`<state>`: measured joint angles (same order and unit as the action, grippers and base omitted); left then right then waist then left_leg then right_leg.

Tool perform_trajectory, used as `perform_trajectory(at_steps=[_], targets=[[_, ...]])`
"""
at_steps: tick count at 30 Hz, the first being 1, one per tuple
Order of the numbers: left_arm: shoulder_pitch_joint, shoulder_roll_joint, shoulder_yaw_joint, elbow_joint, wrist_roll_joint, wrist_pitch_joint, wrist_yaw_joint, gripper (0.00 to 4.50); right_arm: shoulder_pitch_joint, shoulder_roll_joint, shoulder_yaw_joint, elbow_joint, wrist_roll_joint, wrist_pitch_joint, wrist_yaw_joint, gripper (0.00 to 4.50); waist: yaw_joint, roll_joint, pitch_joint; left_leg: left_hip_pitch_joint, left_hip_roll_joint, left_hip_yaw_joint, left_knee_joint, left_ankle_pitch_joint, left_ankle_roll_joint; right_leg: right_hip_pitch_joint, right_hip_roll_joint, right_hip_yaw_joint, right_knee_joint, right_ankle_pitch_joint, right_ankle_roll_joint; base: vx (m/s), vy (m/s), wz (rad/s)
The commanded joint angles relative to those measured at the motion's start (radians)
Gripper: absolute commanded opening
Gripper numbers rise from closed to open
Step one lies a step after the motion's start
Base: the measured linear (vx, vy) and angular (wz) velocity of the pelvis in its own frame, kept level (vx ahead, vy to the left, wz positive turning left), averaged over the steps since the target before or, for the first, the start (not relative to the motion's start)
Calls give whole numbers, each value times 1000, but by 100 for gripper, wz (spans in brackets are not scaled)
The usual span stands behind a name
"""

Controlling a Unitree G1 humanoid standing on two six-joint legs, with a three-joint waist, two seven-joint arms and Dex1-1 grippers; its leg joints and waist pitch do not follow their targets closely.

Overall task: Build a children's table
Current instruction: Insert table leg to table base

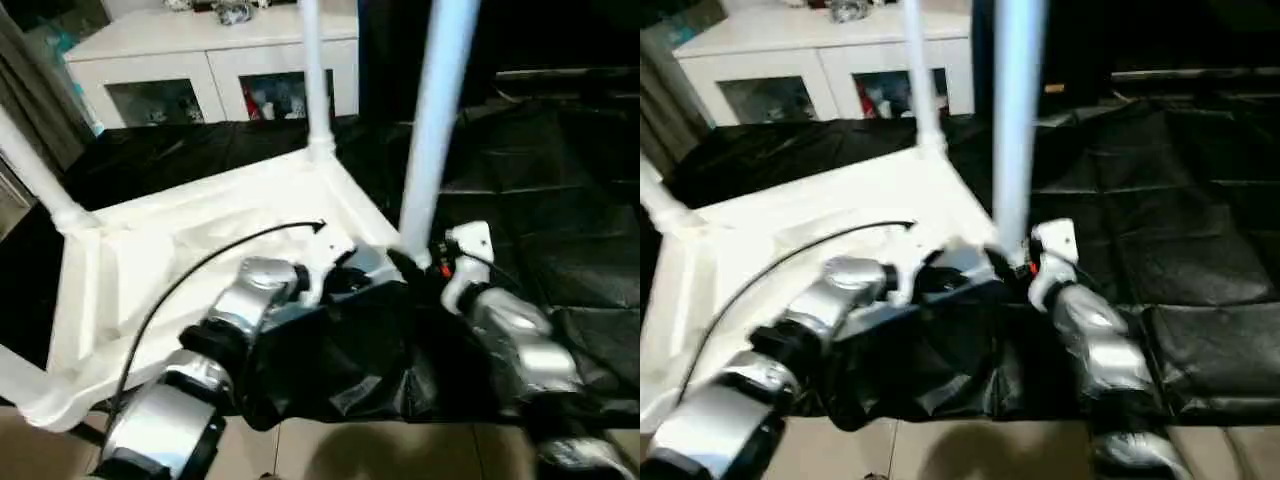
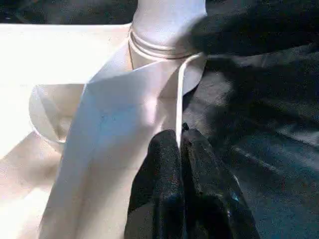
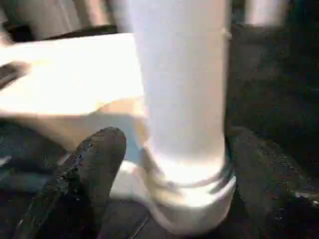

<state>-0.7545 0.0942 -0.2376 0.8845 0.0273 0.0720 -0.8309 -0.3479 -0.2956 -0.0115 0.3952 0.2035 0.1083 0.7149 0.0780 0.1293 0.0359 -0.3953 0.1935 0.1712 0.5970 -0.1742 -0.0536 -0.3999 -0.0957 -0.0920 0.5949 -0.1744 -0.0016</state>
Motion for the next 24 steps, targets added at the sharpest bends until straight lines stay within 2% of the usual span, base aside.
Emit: perform_trajectory(at_steps=[1,3,6,7,9,11,13,14,18,21,22,24], targets=[[-28,3,26,-16,-7,-31,31,0,28,-24,75,-52,39,47,144,356,6,-33,-68,9,26,-9,-59,-166,137,60,-53,33,-73,-203,-185,0,0,0],[-27,9,27,-13,-9,-43,18,0,50,-93,46,-95,67,79,217,356,8,-32,-70,4,27,-9,-55,-144,156,61,-53,33,-70,-171,-199,0,0,0],[-24,10,25,-12,-13,-59,-4,0,78,-162,22,-137,84,95,287,356,15,-32,-78,3,28,-10,-46,-93,179,58,-53,33,-61,-89,-218,0,0,0],[-19,10,21,-16,-14,-81,-24,0,105,-226,6,-186,115,128,342,356,21,-34,-76,1,28,-10,-43,-81,195,60,-50,33,-59,-64,-223,0,0,0],[-15,8,17,-22,-16,-96,-40,0,123,-261,-1,-218,135,147,371,356,25,-35,-77,2,29,-9,-40,-82,204,57,-53,33,-57,-71,-223,0,0,0],[-10,6,13,-29,-17,-106,-44,0,129,-272,-5,-234,145,155,375,356,25,-38,-72,-1,26,-7,-42,-100,200,57,-53,31,-63,-121,-215,0,0,0],[-6,0,16,-37,-27,-105,-52,0,128,-264,-6,-246,152,160,365,356,24,-39,-71,2,26,-6,-44,-115,189,54,-53,30,-69,-170,-207,0,0,0],[-3,-4,19,-46,-37,-99,-65,28,128,-250,-1,-259,153,166,360,366,25,-42,-72,4,27,-6,-45,-114,182,51,-52,31,-71,-189,-203,0,0,0],[8,-4,33,-100,-64,-64,-85,58,127,-214,34,-299,166,192,361,370,32,-43,-73,5,33,-9,-46,-106,176,50,-54,31,-65,-181,-210,0,0,0],[15,9,50,-144,-76,-43,-76,84,121,-197,52,-309,171,200,351,370,41,-44,-70,7,36,-8,-49,-111,173,46,-55,35,-62,-169,-216,0,0,0],[21,21,61,-175,-84,-23,-72,100,114,-184,61,-308,170,198,343,370,41,-47,-69,6,36,-8,-50,-111,171,46,-56,36,-61,-169,-215,0,0,0],[45,62,83,-253,-97,53,-69,103,101,-149,71,-306,163,198,319,370,37,-45,-63,5,35,-8,-54,-121,161,43,-55,36,-62,-189,-210,0,0,0]])
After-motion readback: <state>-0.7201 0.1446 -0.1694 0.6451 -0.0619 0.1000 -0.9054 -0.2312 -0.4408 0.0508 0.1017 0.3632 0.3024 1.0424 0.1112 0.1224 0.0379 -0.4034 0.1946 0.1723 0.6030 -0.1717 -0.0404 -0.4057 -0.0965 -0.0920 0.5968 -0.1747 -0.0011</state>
